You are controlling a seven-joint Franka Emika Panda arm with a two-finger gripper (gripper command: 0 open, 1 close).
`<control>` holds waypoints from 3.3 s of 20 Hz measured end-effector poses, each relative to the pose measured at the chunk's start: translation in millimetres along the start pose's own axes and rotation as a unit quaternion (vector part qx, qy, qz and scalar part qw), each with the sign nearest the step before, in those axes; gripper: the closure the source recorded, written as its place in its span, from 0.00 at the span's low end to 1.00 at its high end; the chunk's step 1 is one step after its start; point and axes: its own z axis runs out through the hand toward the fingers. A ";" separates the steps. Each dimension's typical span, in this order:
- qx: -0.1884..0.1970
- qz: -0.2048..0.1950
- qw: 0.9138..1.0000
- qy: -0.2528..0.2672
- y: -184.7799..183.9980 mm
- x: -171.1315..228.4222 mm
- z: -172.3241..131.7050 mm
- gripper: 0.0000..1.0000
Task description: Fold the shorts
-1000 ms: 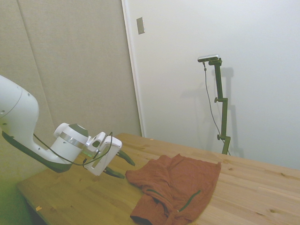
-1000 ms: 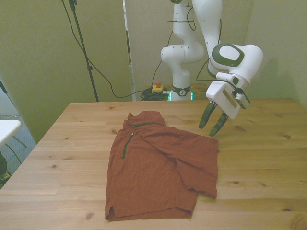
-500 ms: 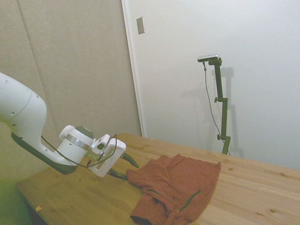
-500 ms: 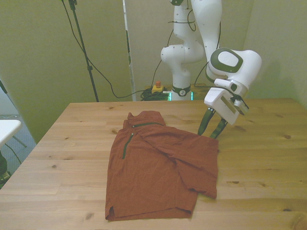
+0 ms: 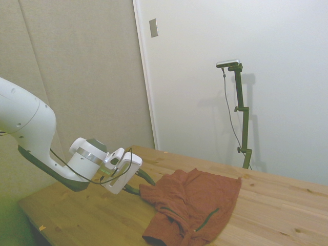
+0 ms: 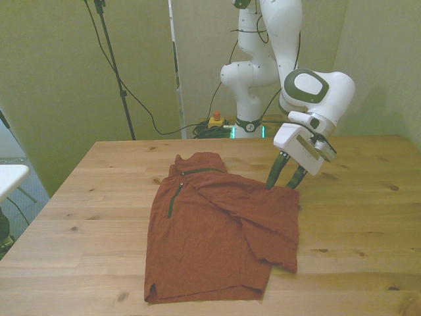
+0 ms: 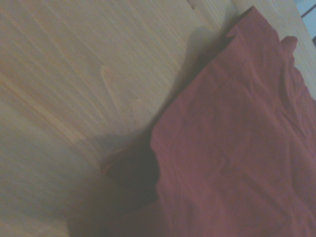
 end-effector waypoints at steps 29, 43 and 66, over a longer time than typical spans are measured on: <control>0.018 0.133 0.991 0.028 87.4 95.9 2.3 1.00; 0.027 0.264 0.964 -0.014 236.4 172.7 81.9 1.00; 0.137 0.346 0.889 -0.268 221.1 107.6 -4.6 0.00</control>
